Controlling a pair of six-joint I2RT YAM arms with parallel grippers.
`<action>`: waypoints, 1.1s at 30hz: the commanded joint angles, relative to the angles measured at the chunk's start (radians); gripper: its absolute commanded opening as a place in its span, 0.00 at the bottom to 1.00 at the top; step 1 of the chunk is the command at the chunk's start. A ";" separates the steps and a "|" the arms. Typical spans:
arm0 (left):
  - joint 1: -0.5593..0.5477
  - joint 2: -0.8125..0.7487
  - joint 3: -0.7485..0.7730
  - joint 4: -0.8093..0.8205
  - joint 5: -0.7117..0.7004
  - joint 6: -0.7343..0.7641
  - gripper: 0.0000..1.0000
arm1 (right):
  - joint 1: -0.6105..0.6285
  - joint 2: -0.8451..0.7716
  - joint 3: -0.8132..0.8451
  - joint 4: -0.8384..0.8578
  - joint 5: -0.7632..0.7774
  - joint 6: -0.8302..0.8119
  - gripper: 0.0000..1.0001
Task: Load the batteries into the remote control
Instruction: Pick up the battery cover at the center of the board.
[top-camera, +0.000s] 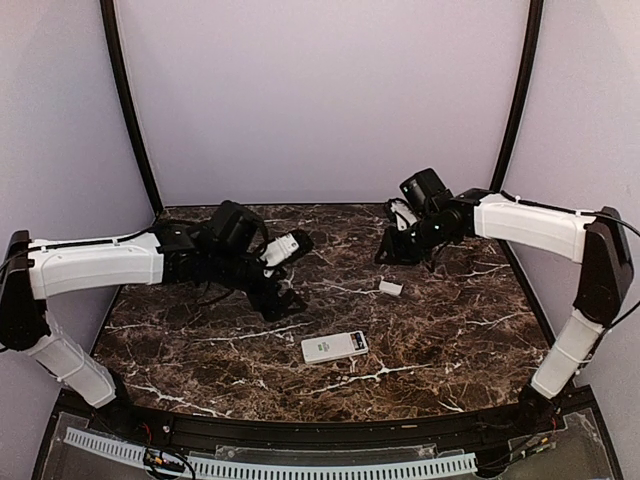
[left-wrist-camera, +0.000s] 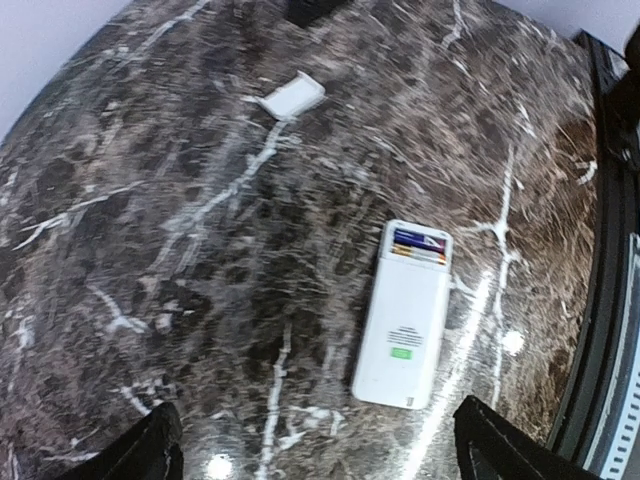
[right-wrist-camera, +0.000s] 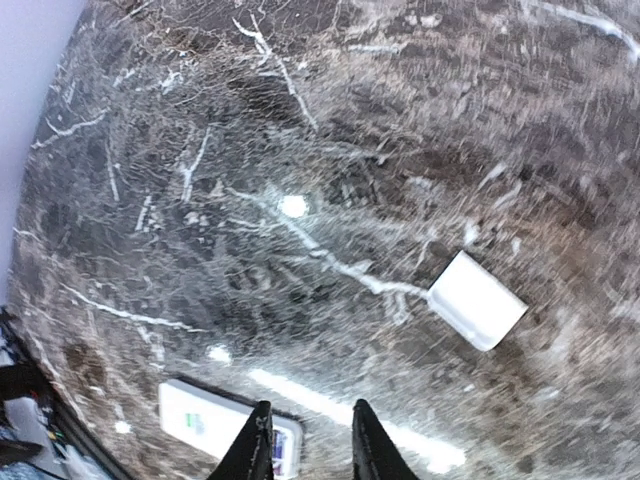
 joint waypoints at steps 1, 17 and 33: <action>0.105 -0.094 -0.032 0.003 0.016 -0.107 0.96 | -0.025 0.134 0.153 -0.150 0.116 -0.375 0.27; 0.123 -0.056 -0.002 -0.025 -0.004 -0.074 0.97 | -0.019 0.367 0.244 -0.267 0.209 -0.846 0.31; 0.123 -0.030 0.009 -0.040 0.004 -0.064 0.96 | -0.016 0.473 0.235 -0.230 0.275 -0.876 0.18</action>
